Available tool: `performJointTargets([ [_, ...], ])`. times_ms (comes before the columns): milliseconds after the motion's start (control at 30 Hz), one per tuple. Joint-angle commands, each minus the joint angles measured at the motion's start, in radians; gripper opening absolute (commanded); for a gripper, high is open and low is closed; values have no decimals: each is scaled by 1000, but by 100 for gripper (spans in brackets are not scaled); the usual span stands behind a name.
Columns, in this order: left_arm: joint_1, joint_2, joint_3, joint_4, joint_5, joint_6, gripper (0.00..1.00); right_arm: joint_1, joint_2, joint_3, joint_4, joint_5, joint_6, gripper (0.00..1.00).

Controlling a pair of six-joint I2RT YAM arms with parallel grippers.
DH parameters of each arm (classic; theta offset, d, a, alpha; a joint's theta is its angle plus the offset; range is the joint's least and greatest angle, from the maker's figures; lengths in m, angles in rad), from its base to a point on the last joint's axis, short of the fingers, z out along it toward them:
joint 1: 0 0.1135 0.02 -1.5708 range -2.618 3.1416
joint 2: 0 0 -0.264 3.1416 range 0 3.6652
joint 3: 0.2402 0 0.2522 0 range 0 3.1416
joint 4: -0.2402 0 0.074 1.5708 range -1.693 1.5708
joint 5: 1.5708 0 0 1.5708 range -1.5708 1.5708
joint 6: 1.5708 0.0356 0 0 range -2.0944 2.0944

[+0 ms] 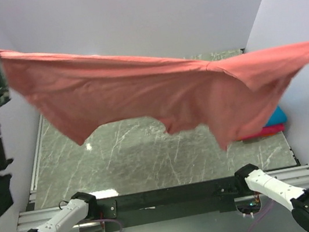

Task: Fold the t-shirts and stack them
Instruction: Fold the tshirt

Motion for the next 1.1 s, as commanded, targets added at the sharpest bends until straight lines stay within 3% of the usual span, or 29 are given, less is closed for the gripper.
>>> performJointTargets([
  [0, 3, 0, 22, 24, 40, 62, 1, -5, 18, 36, -8, -72, -44, 0],
  [200, 3, 39, 5, 7, -6, 67, 1, -5, 55, -3, 49, 37, -124, 0],
  [300, 3, 91, -42, -28, -144, 41, 1, -7, 96, -77, 100, 142, -194, 0],
  [433, 3, 164, -211, -8, -293, -16, 1, -5, 197, -128, 121, 185, -254, 0],
  [533, 10, 238, -332, -25, -382, -88, 1, -28, 251, -323, 188, 199, -274, 0],
  [633, 64, 304, -462, -34, -335, -183, 1, -107, 315, -450, 251, 147, -233, 0],
  [833, 154, 560, -651, 151, -166, -243, 0, -194, 512, -723, 409, -48, -110, 0],
  [933, 177, 696, -639, 208, -100, -254, 0, -205, 659, -717, 443, -85, -96, 0],
  [1067, 185, 830, -584, 193, -117, -281, 0, -209, 879, -631, 431, -117, -96, 0],
])
